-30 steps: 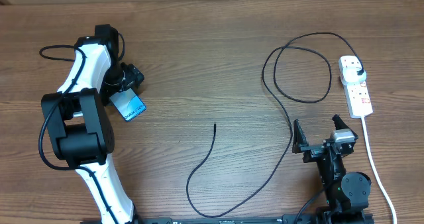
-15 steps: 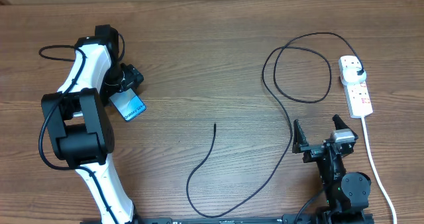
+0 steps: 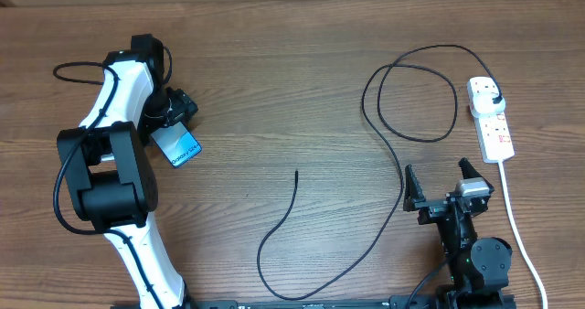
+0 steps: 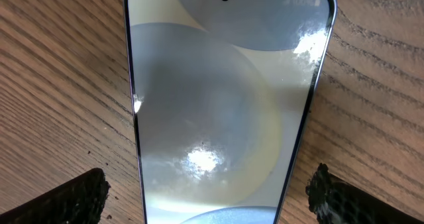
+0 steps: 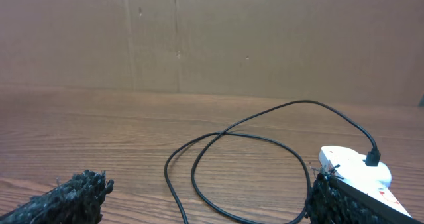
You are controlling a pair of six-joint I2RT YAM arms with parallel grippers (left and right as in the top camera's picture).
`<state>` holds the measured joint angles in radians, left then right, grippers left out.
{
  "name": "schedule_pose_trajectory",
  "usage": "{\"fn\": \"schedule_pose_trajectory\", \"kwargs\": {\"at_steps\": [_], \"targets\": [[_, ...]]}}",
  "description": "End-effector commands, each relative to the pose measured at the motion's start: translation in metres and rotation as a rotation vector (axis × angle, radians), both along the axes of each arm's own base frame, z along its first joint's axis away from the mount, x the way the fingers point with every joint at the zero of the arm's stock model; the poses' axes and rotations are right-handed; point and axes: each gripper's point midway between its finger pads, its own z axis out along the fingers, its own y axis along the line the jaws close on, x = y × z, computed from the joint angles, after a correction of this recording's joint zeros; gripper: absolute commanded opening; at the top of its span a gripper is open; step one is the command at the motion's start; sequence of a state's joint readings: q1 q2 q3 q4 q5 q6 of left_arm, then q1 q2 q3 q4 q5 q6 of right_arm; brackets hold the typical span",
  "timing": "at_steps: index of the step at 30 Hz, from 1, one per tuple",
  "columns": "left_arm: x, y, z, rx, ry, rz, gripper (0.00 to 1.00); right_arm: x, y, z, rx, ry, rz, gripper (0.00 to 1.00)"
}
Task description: Plug charger to phone and switch on socket
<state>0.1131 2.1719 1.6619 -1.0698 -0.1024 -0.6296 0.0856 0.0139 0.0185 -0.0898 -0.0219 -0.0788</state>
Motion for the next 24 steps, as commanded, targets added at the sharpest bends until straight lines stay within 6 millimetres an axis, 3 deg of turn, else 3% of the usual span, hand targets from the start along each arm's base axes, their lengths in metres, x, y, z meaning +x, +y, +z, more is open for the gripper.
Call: {"fn": "schedule_pose_trajectory", "kwargs": {"at_steps": [1, 24], "targets": [[-0.0051, 0.0052, -0.0073, 0.018, 0.028, 0.006, 1.00, -0.0001, 0.0006, -0.0014, -0.001, -0.006, 0.002, 1.00], [-0.0040, 0.0034, -0.0075, 0.010, 0.024, 0.002, 1.00, -0.0001, 0.0005, -0.0014, -0.001, -0.006, 0.001, 1.00]]}}
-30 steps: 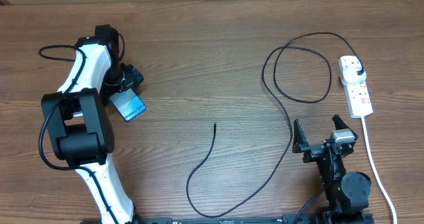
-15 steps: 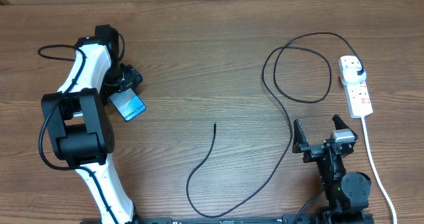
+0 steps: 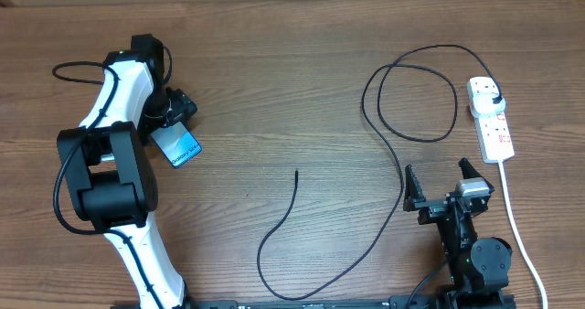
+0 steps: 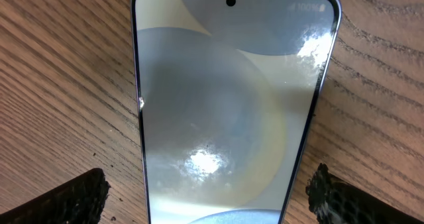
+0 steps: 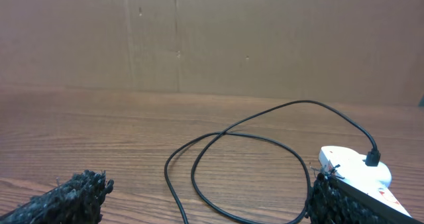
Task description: Plug charger to phone and switch on socket
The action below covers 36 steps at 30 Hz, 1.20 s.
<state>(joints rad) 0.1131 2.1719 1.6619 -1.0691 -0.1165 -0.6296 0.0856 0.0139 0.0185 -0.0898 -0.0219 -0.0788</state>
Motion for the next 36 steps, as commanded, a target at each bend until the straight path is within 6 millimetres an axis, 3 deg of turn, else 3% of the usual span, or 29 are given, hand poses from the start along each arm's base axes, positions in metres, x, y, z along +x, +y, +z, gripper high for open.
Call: {"fn": "schedule_pose_trajectory", "kwargs": {"at_steps": [1, 20, 29, 36], "targets": [[-0.004, 0.001, -0.008, -0.004, 0.023, 0.002, 1.00, 0.000, 0.001, -0.001, -0.001, -0.006, 0.002, 1.00], [-0.003, 0.001, -0.008, -0.004, 0.019, 0.002, 1.00, 0.000, 0.001, -0.001, -0.001, -0.006, 0.002, 1.00], [-0.009, -0.002, -0.027, -0.017, 0.019, -0.001, 1.00, 0.000, 0.001, -0.001, -0.001, -0.006, 0.002, 1.00], [-0.009, -0.002, -0.027, -0.023, 0.016, 0.002, 1.00, 0.000, 0.001, -0.001, -0.001, -0.006, 0.002, 1.00]]}}
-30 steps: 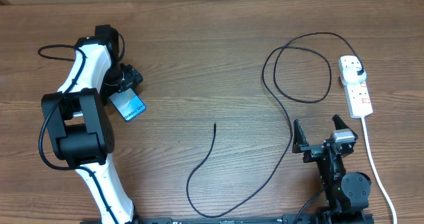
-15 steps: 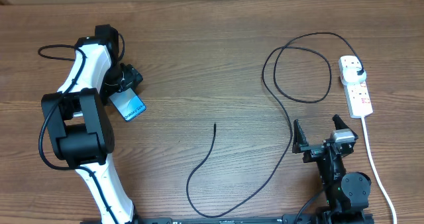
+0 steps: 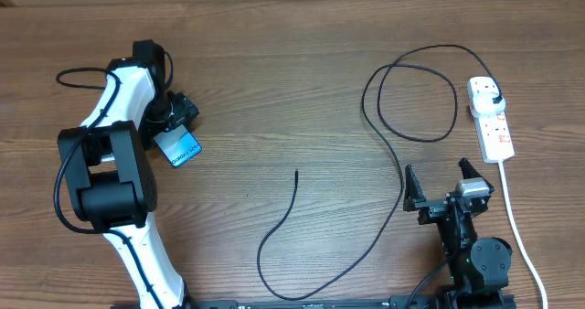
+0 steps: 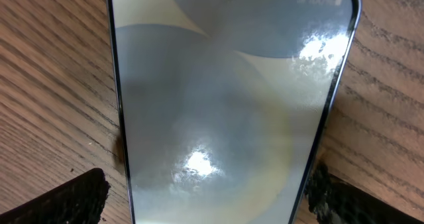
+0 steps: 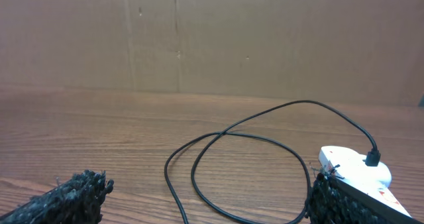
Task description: Plug charger to phone and switch on socket
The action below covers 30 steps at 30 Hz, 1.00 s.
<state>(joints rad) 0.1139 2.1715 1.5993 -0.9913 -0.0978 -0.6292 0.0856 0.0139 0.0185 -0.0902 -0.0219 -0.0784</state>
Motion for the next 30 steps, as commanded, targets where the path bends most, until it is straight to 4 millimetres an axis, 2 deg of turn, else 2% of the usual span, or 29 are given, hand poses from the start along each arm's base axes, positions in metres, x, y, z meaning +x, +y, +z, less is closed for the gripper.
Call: {"fn": "schedule_pose_trajectory", "kwargs": {"at_steps": [1, 25, 30], "targets": [[-0.008, 0.001, -0.012, -0.007, 0.034, 0.000, 1.00, 0.000, 0.001, -0.001, -0.001, -0.006, 0.002, 1.00], [-0.002, 0.001, -0.013, -0.024, 0.006, -0.012, 1.00, 0.000, 0.000, -0.001, -0.001, -0.006, 0.001, 1.00], [0.006, -0.011, -0.013, -0.094, -0.031, -0.013, 1.00, 0.000, 0.000, -0.001, -0.001, -0.006, 0.001, 1.00]]}}
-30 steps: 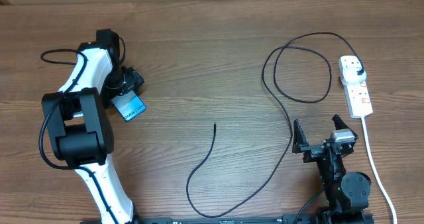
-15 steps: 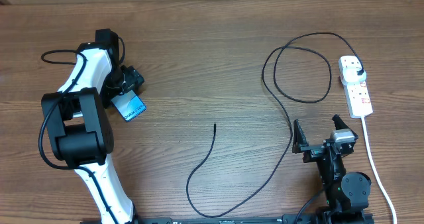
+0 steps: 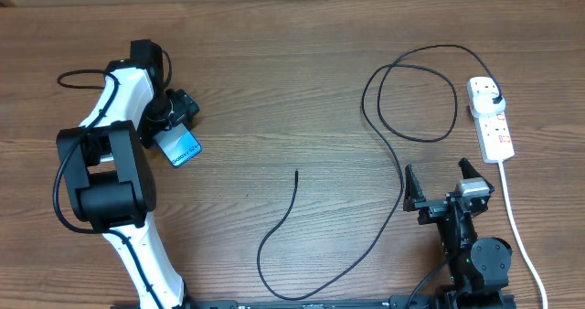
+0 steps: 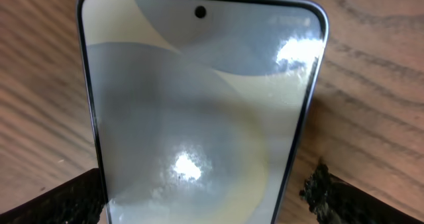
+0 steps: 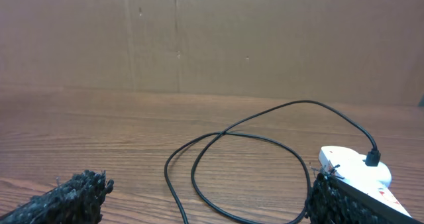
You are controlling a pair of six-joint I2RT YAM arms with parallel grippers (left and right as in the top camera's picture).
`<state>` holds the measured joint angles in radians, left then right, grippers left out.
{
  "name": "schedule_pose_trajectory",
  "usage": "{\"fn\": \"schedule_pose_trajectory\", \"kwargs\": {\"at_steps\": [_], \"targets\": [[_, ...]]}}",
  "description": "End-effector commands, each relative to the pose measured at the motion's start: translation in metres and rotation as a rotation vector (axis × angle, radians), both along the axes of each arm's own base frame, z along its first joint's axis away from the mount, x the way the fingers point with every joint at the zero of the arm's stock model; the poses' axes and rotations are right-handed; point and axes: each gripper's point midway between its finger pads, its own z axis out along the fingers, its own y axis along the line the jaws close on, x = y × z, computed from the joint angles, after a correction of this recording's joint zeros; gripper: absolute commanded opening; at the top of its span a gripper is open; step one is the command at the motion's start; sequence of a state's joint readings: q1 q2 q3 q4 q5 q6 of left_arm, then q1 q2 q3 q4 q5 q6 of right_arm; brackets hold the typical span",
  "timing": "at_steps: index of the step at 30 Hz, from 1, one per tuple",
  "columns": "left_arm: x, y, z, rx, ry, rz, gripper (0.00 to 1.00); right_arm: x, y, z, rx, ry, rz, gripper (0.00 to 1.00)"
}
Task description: Plug charger to phone and switch on socket
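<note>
The phone [image 3: 180, 148] lies face up at the left of the table, its screen lit. My left gripper [image 3: 175, 117] is open right over it. In the left wrist view the phone [image 4: 199, 111] fills the frame between the fingers of the left gripper [image 4: 205, 194]: the left finger meets its edge, the right finger stands a little apart. The black charger cable [image 3: 402, 167] loops across the table, with its free end [image 3: 296, 173] near the middle. Its plug sits in the white power strip [image 3: 491, 119]. My right gripper [image 3: 439, 175] is open and empty.
The power strip's white lead [image 3: 515, 218] runs down the right edge toward the front. In the right wrist view the cable loop [image 5: 232, 134] and the strip [image 5: 351, 166] lie ahead of the right gripper [image 5: 205, 191], with a brown wall behind. A thin black wire [image 3: 78, 71] curls by the left arm.
In the left wrist view the phone now sits lower and further left, its left edge against the left finger. The right arm, cable and strip have not moved.
My left gripper stood open over the phone at every moment, shifting only slightly over it, and the phone stayed on the table. The right gripper rested open near the front right throughout. The cable's free end stayed mid-table.
</note>
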<state>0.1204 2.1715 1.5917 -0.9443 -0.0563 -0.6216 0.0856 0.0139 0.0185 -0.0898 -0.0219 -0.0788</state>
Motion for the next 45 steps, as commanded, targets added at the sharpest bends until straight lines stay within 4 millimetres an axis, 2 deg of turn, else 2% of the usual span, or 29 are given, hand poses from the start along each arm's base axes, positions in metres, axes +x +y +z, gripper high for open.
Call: {"fn": "schedule_pose_trajectory", "kwargs": {"at_steps": [1, 13, 26, 45], "targets": [[-0.002, -0.011, -0.011, -0.077, 0.004, -0.014, 1.00, 0.000, 0.001, -0.001, -0.001, -0.006, 0.002, 1.00], [0.008, -0.021, -0.010, -0.130, -0.036, -0.021, 1.00, 0.000, 0.001, -0.001, -0.001, -0.006, 0.002, 1.00], [-0.012, -0.023, -0.011, -0.139, 0.046, -0.091, 1.00, 0.000, 0.001, -0.001, -0.001, -0.006, 0.002, 1.00], [-0.019, -0.013, -0.011, -0.082, 0.077, -0.059, 1.00, 0.000, 0.001, -0.001, -0.001, -0.006, 0.002, 1.00]]}}
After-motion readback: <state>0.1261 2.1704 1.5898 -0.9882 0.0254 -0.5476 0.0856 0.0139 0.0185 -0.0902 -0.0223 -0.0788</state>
